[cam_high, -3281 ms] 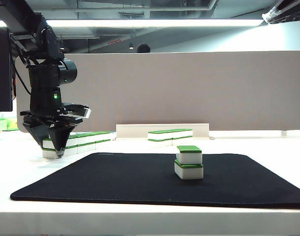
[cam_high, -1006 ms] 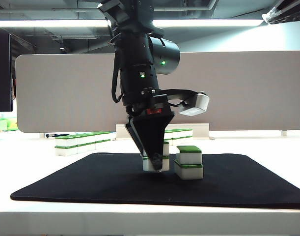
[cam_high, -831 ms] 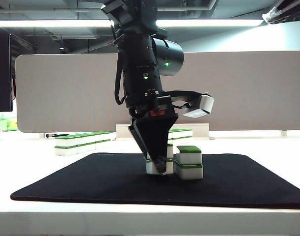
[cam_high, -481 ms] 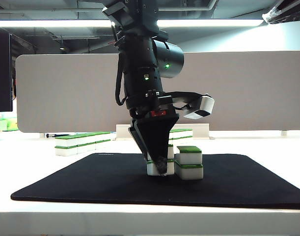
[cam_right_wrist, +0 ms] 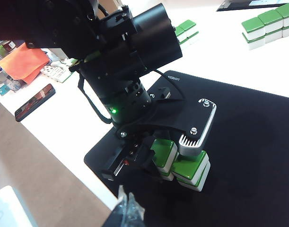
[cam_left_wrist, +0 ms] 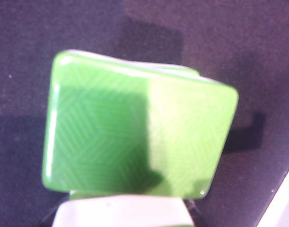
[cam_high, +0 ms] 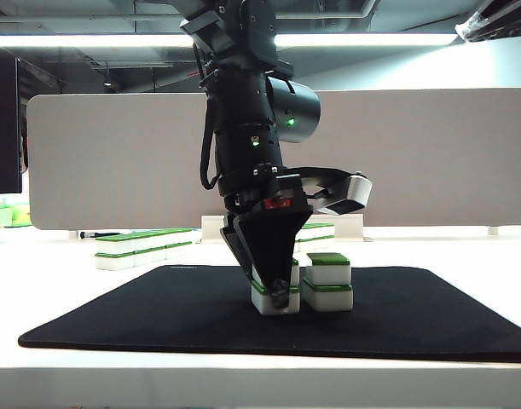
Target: Take a mahjong tile from the mahjong wall and then place it on the table close to you.
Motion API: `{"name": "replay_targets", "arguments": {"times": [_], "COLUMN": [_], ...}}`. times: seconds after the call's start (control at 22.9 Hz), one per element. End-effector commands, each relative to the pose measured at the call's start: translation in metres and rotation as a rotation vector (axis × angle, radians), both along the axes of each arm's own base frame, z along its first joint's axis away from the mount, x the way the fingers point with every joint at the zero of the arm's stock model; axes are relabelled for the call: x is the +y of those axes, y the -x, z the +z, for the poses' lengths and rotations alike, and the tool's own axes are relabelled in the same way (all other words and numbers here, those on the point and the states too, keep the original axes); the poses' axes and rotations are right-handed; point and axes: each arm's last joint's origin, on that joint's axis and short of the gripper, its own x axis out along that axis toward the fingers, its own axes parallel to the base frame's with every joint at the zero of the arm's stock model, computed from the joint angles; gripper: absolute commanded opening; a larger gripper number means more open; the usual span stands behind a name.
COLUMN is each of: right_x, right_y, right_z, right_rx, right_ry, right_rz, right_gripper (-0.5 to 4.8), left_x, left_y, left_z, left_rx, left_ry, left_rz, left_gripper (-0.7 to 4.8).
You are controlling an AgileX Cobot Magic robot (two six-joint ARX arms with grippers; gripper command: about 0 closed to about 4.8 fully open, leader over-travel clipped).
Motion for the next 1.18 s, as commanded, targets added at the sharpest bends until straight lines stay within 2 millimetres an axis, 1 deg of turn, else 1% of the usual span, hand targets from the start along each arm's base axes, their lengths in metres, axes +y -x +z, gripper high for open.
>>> {"name": "replay_targets", "arguments": {"times": [0.04, 0.09, 0.13, 0.26, 0.39, 0.66, 0.83, 0.92, 0.96, 1.09, 1.14, 1.18], "right_x": [0.000, 0.000, 0.000, 0.000, 0.000, 0.000, 0.000, 0.000, 0.000, 0.000, 0.000, 0.000], "right_y": [0.000, 0.000, 0.000, 0.000, 0.000, 0.000, 0.000, 0.000, 0.000, 0.000, 0.000, 0.000], "right_z": [0.003, 0.003, 0.003, 0.003, 0.003, 0.003, 0.003, 0.003, 0.003, 0.003, 0.003, 0.003], "right_rx": [-0.019, -0.019, -0.018, -0.019, -0.018, -0.019, -0.018, -0.019, -0.018, -0.019, -0.018, -0.019], "right_ry": [-0.005, -0.005, -0.005, -0.005, -0.004, -0.005, -0.004, -0.004, -0.004, -0.004, -0.004, -0.005], "right_rz": [0.000, 0.000, 0.000, 0.000, -0.001, -0.001, -0.001, -0.001, -0.001, -0.001, 0.000, 0.001], "right_gripper": [-0.01, -0.01, -0.01, -0.01, -0.01, -0.01, -0.01, -0.01, -0.01, -0.01, -0.01, -0.01], "left_x": [0.002, 0.003, 0.003, 0.004, 0.007, 0.011, 0.017, 0.021, 0.024, 0.032, 0.036, 0.038], "left_y": [0.005, 0.006, 0.006, 0.006, 0.005, 0.008, 0.012, 0.015, 0.017, 0.024, 0.027, 0.029], "left_z": [-0.004, -0.004, -0.004, -0.003, 0.003, 0.022, 0.033, 0.046, 0.056, 0.081, 0.093, 0.098], "left_rx": [0.054, 0.061, 0.063, 0.047, -0.025, -0.075, -0.109, -0.152, -0.191, -0.268, -0.299, -0.313], "left_ry": [-0.039, -0.045, -0.048, -0.063, -0.130, -0.113, -0.166, -0.182, -0.182, -0.159, -0.147, -0.140], "left_rz": [0.004, 0.018, 0.018, 0.019, 0.022, 0.030, 0.055, 0.100, 0.134, 0.162, 0.169, 0.171], "left_gripper": [3.15, 3.71, 3.78, 3.78, 3.78, 3.78, 3.77, 3.76, 3.72, 3.71, 3.60, 3.42]}}
